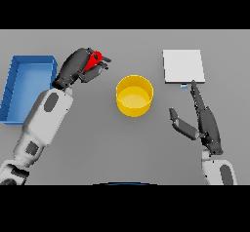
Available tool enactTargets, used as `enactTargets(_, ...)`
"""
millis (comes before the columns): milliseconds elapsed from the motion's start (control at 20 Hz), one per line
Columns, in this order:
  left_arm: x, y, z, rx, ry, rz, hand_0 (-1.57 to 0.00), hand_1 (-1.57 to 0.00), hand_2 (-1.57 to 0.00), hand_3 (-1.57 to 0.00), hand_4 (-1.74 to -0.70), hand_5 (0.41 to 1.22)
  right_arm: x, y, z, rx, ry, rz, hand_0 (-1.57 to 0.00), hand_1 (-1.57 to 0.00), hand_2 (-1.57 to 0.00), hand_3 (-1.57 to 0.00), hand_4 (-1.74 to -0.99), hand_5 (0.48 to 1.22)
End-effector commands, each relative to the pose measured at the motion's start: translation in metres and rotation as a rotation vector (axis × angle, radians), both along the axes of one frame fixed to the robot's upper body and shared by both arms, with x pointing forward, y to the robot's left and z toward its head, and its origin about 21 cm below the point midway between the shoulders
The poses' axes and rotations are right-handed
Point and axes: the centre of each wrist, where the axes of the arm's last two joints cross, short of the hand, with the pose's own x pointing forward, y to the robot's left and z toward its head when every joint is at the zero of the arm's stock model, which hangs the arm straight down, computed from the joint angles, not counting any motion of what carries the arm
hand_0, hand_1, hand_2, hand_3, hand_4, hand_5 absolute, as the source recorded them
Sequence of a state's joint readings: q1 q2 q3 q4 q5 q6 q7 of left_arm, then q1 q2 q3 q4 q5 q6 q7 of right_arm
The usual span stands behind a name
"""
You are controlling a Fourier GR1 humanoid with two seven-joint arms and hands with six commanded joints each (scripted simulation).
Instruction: Pick up the red beaker and tilt it to pour out 1 green nut into yellow bowl. Pick up the yellow bowl and place it on the metallic measuring scale.
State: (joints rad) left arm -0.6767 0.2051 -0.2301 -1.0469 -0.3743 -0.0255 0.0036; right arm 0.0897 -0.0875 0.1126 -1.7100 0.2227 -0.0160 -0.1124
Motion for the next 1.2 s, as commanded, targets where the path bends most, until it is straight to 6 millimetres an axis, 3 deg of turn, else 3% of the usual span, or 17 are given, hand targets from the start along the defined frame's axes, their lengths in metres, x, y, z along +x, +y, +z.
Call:
enactTargets(0,0.002,-0.007,0.005,0.068,-0.006,-0.016,-1.57,-1.57,-1.57,-1.57,-1.74,1.129,0.004,-0.001,0.003,-0.001,0.014,-0.006,0.0,0.0,0.0,0.0,-1.178,0.663)
enactTargets(400,0.009,-0.051,0.029,0.632,-0.103,-0.159,-1.57,-1.57,-1.57,-1.57,-1.74,1.197,0.001,-0.002,0.002,0.022,0.021,-0.001,0.0,0.0,0.0,0.0,-1.187,0.676)
enactTargets(450,0.01,-0.054,0.028,0.706,-0.102,-0.175,-1.57,-1.57,-1.57,-1.57,-1.69,1.202,0.001,0.0,0.001,0.024,0.034,-0.009,0.0,0.0,0.0,0.0,-1.191,0.675)
enactTargets(600,0.014,-0.068,0.038,0.885,-0.144,-0.251,-1.57,-1.57,-1.57,-1.38,-1.71,1.211,-0.001,0.001,-0.001,0.054,0.044,-0.005,0.0,0.0,0.0,0.0,-1.195,0.671)
enactTargets(800,0.018,-0.083,0.044,1.082,-0.184,-0.352,-1.57,-1.57,-1.57,-1.29,-1.72,1.217,-0.003,0.002,-0.006,0.096,0.051,-0.01,0.0,0.0,0.0,0.0,-1.206,0.639)
enactTargets(1150,0.02,-0.105,0.05,1.334,-0.297,-0.508,-1.57,-1.57,-1.57,-1.51,-1.73,1.22,-0.003,0.004,-0.005,0.061,0.019,-0.036,0.0,0.0,0.0,0.0,-1.205,0.584)
